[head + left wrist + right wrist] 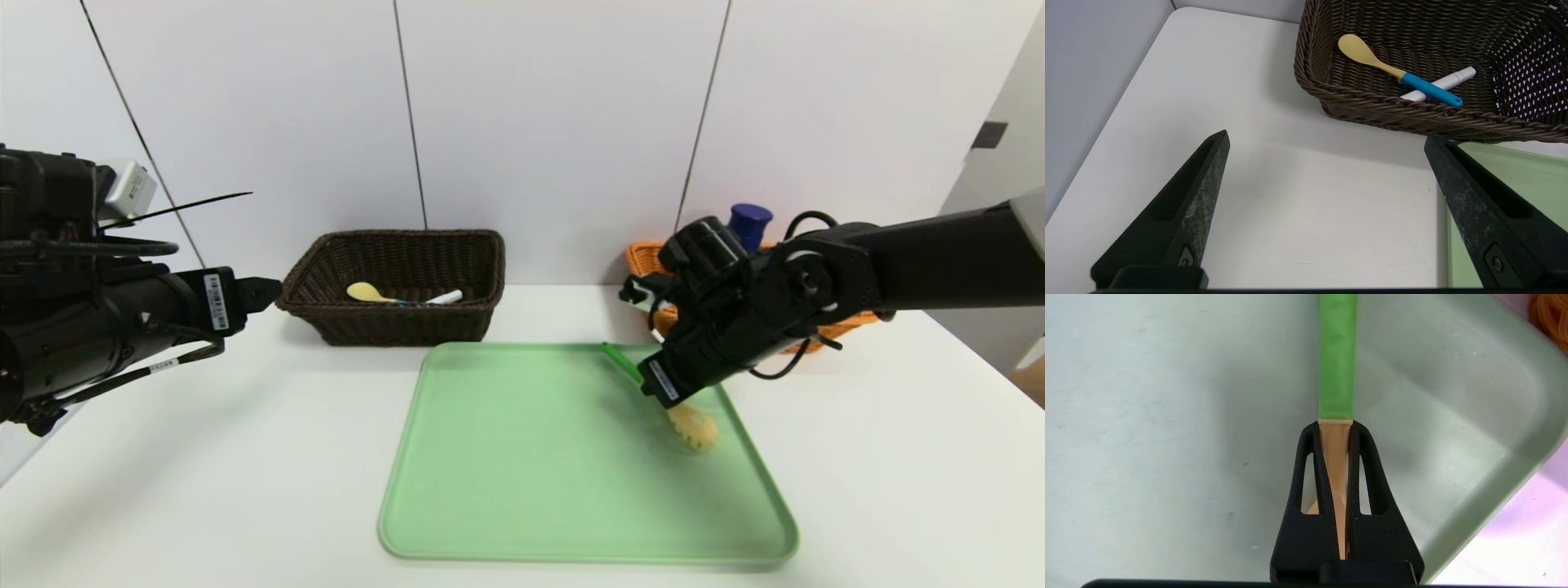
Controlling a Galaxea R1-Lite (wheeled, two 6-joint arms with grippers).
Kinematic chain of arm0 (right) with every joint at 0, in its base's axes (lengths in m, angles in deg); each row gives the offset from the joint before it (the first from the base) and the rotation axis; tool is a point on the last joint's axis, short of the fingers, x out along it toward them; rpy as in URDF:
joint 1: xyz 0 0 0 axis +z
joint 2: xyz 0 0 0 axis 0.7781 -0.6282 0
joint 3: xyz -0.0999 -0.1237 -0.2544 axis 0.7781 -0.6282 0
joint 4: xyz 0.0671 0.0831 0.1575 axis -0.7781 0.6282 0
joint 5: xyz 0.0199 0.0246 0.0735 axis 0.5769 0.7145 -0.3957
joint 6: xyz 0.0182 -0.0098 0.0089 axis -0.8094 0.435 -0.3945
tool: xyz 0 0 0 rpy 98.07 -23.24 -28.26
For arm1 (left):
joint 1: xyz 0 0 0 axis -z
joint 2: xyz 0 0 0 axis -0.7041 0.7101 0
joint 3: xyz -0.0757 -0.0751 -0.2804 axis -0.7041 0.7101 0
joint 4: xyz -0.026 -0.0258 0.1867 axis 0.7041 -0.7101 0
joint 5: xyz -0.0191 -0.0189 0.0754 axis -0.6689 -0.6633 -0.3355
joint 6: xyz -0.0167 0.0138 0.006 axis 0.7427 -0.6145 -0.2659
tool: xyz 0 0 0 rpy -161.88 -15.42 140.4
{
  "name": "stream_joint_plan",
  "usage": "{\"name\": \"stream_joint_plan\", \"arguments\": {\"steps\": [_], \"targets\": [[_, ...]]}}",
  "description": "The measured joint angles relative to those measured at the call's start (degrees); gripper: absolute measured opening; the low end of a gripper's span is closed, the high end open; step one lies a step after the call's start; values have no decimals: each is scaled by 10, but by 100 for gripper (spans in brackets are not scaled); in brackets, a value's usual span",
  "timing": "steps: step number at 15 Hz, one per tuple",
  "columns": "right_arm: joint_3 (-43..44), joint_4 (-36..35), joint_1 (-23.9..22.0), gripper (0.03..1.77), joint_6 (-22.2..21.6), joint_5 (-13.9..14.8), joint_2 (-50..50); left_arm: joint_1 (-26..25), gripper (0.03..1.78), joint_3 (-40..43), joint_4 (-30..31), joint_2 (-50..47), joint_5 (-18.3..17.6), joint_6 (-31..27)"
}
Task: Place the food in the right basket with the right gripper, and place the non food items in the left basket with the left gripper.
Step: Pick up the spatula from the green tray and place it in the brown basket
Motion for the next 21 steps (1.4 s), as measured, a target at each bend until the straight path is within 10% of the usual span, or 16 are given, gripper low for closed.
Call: {"name": "stream_joint_plan", "arguments": {"steps": [11,21], "targets": [[98,-329,138,11,5,-37,59,-4,169,17,0,-17,-1,2],[278,-599,158,11,31,42,-183,-3,169,45,1,-30,-2,6]]}}
